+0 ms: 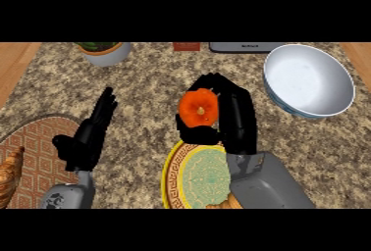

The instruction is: Pick the squash from the plate and place it in the bowl

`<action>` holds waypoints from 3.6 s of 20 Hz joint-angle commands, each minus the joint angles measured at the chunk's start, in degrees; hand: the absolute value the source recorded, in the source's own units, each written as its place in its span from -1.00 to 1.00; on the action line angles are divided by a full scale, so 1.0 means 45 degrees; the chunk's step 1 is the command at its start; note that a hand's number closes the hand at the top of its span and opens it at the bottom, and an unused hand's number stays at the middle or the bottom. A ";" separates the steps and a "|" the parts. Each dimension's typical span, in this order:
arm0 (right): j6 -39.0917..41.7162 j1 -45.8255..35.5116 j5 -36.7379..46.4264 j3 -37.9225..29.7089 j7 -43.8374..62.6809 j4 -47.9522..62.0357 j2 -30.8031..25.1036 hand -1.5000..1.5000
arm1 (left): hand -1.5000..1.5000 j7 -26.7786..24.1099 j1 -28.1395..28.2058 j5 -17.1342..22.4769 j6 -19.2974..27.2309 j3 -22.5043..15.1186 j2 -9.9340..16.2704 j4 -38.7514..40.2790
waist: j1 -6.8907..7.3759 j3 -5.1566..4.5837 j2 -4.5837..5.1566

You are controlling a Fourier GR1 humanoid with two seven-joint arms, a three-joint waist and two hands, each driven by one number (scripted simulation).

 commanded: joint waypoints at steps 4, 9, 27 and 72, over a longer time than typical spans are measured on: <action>0.2512 -0.2023 0.3056 -0.0507 0.4179 -0.1499 0.0114 1.00 | 0.00 0.0352 -0.0389 -0.0273 0.0155 -0.0173 -0.0149 -0.0067 | -0.0013 0.0001 0.0002; 0.3977 -0.3844 0.2752 -0.2252 0.4893 -0.1327 0.0078 1.00 | 0.00 -0.0534 -0.0192 -0.0535 0.0416 -0.0364 -0.0626 0.0528 | 0.0077 0.0005 0.0041; 0.5266 -0.5115 0.2999 -0.5307 0.2411 0.3783 -0.3549 1.00 | 0.00 -0.0566 -0.0124 -0.0070 -0.0236 0.0158 -0.0220 0.0596 | 0.0106 0.0006 0.0090; 0.3942 -0.2458 -0.5379 -1.2512 -0.7501 0.9177 -0.5438 -1.00 | 0.00 -0.0100 0.0015 -0.0092 -0.0368 0.0409 -0.0229 0.0103 | -0.0011 0.0012 0.0034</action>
